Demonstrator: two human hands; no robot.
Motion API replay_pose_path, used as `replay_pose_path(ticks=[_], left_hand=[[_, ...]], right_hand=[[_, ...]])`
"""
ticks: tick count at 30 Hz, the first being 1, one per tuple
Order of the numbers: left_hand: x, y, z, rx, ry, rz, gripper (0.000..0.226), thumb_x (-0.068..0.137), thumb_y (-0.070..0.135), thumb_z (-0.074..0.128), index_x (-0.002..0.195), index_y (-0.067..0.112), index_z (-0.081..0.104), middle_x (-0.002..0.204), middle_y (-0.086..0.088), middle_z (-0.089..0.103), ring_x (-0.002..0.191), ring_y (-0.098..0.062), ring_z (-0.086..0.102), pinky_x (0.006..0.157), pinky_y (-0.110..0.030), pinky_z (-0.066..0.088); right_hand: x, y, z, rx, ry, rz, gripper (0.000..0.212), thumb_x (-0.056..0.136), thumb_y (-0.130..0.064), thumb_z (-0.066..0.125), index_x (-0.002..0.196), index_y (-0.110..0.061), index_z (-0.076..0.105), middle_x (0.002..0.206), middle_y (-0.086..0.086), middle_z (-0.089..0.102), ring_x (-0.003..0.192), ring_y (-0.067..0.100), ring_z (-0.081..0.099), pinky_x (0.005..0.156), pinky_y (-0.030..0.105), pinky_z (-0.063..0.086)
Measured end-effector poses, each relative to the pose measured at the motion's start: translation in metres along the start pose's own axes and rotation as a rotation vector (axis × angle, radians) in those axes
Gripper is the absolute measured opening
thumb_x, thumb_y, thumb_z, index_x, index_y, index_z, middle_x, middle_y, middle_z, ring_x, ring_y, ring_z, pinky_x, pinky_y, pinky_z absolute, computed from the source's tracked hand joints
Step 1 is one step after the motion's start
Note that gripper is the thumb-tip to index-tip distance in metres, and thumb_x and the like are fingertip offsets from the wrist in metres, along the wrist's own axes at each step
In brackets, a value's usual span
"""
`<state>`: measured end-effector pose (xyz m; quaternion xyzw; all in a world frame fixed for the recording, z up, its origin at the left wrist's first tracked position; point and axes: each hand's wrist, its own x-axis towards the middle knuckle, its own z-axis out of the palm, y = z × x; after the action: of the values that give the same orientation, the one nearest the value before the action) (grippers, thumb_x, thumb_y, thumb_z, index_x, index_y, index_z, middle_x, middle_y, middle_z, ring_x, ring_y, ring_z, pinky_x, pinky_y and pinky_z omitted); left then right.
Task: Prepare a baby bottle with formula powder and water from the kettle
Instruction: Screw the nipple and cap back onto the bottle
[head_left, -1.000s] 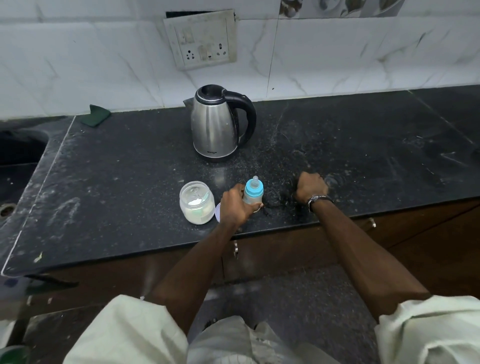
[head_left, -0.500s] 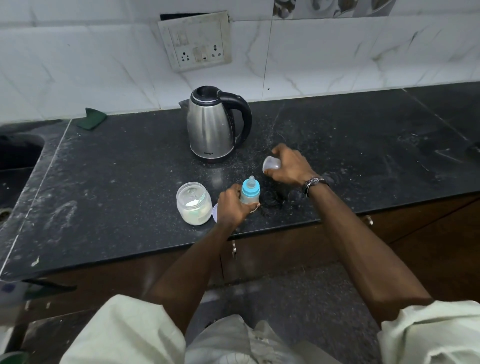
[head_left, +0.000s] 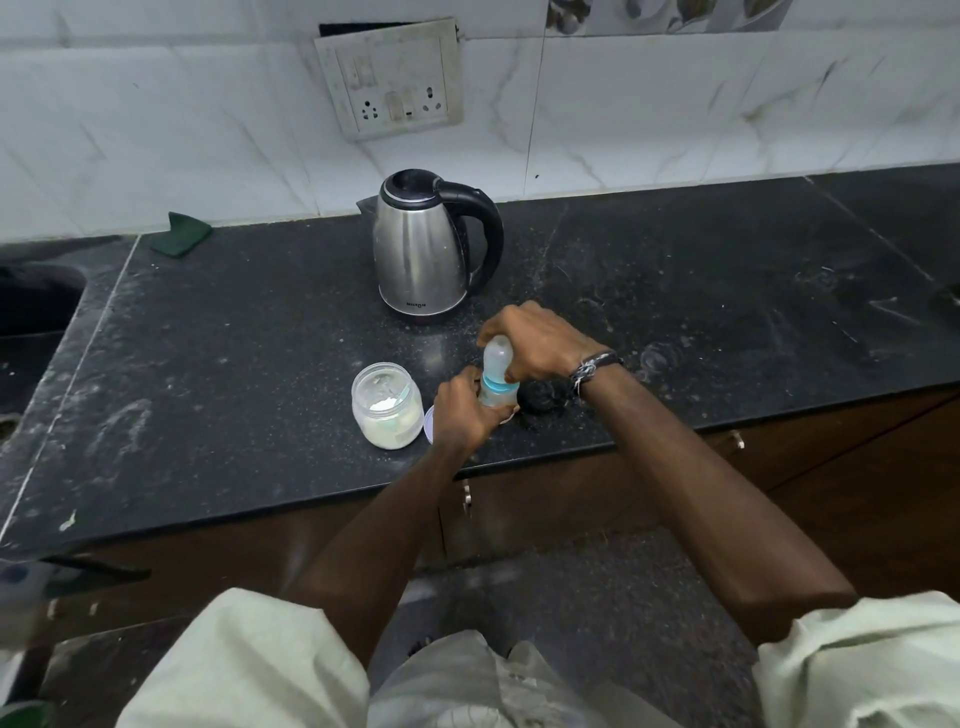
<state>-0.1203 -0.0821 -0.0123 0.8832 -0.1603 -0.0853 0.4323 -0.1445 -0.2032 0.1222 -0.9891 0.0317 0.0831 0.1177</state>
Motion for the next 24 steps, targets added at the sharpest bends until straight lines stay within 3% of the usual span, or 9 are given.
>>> replay_pose_path(ticks=[7,13,19,24], left_hand=[[0.000,0.000,0.000,-0.039,-0.026,-0.016,0.067,0.058,0.041,0.089,0.112,0.011,0.063,0.103,-0.007,0.074,0.094,-0.023,0.070,0.083,-0.045,0.057],[0.000,-0.001,0.000,-0.066,-0.027,-0.018,0.066,0.057,0.041,0.088,0.111,0.011,0.063,0.103,-0.006,0.075,0.093,-0.022,0.071,0.083,-0.045,0.057],[0.000,-0.002,0.001,-0.058,-0.014,-0.021,0.065,0.055,0.047,0.081,0.109,0.015,0.063,0.098,-0.004,0.075,0.088,-0.020,0.071,0.077,-0.043,0.058],[-0.002,0.000,0.001,-0.045,0.002,-0.006,0.063,0.059,0.043,0.085,0.111,0.015,0.063,0.100,-0.003,0.075,0.090,-0.020,0.070,0.078,-0.042,0.058]], right_hand=[[0.003,-0.006,0.006,-0.067,-0.027,0.006,0.046,0.071,-0.006,0.078,0.113,-0.018,0.064,0.115,0.012,0.059,0.097,0.028,0.059,0.070,0.031,0.041],[0.010,-0.019,-0.006,-0.090,-0.066,0.014,0.032,0.071,0.000,0.075,0.087,-0.019,0.055,0.110,0.013,0.059,0.088,0.027,0.056,0.067,0.032,0.039],[0.003,-0.024,0.013,-0.190,0.067,-0.007,0.028,0.079,-0.002,0.065,0.106,-0.005,0.058,0.112,0.020,0.059,0.102,0.039,0.059,0.078,0.042,0.047],[0.002,-0.024,0.012,-0.227,0.062,-0.006,0.032,0.076,-0.010,0.074,0.104,-0.005,0.059,0.109,0.018,0.061,0.100,0.037,0.062,0.075,0.041,0.049]])
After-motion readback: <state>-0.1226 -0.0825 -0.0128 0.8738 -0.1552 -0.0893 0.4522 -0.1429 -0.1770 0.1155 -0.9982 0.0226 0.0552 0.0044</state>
